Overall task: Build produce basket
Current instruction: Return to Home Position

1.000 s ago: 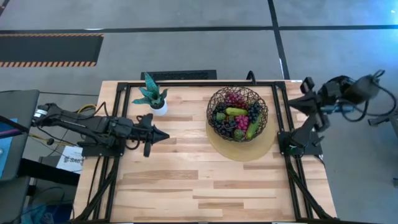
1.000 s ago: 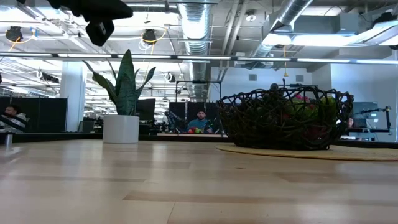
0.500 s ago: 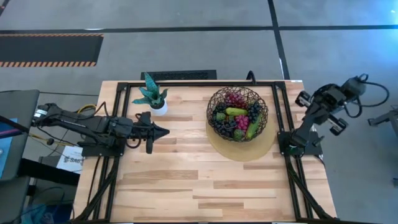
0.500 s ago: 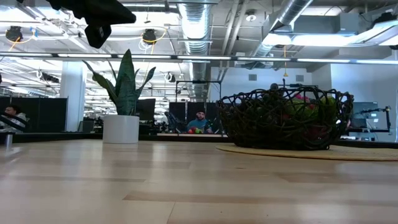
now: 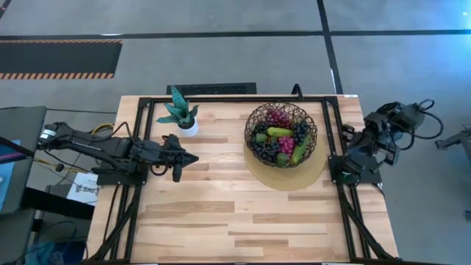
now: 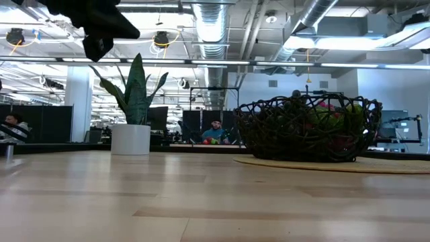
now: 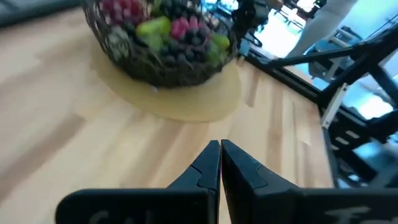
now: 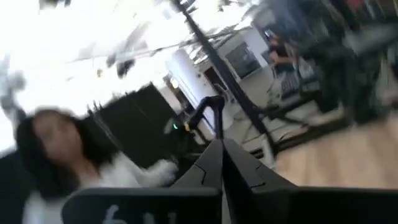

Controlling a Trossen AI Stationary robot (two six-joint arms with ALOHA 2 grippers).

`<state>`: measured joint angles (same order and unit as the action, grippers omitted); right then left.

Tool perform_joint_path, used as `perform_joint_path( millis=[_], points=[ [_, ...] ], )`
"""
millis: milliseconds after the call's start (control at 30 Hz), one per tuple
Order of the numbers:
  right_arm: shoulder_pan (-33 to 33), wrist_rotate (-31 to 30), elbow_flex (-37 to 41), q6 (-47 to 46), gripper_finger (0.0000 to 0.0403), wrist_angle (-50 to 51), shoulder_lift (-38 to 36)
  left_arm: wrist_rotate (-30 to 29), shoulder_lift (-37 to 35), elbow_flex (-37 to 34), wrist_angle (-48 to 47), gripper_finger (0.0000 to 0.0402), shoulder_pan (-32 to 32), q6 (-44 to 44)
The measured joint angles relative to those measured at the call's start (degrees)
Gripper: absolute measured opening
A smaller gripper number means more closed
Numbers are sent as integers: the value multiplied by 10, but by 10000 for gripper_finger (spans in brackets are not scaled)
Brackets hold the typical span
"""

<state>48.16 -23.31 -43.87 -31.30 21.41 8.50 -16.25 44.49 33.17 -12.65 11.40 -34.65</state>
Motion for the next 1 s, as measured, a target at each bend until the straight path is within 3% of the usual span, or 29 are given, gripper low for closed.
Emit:
perform_joint_path(
  millis=[133,400,533,700,867,1000],
  points=[
    [2,46,1,208,33,-6,25,34,0,0,-5,0,0,-79],
    [-1,49,20,282,33,20,21,40,0,0,2,0,0,-35],
    [-7,-3,44,301,33,38,-6,39,0,0,6,0,0,-16],
    [-7,-11,47,312,33,59,-84,39,0,0,6,0,0,-2],
    [-17,-88,-20,333,33,126,-82,38,0,0,24,0,0,33],
    [0,-186,-67,343,33,209,-77,33,-1,0,39,0,0,65]
  ],
)
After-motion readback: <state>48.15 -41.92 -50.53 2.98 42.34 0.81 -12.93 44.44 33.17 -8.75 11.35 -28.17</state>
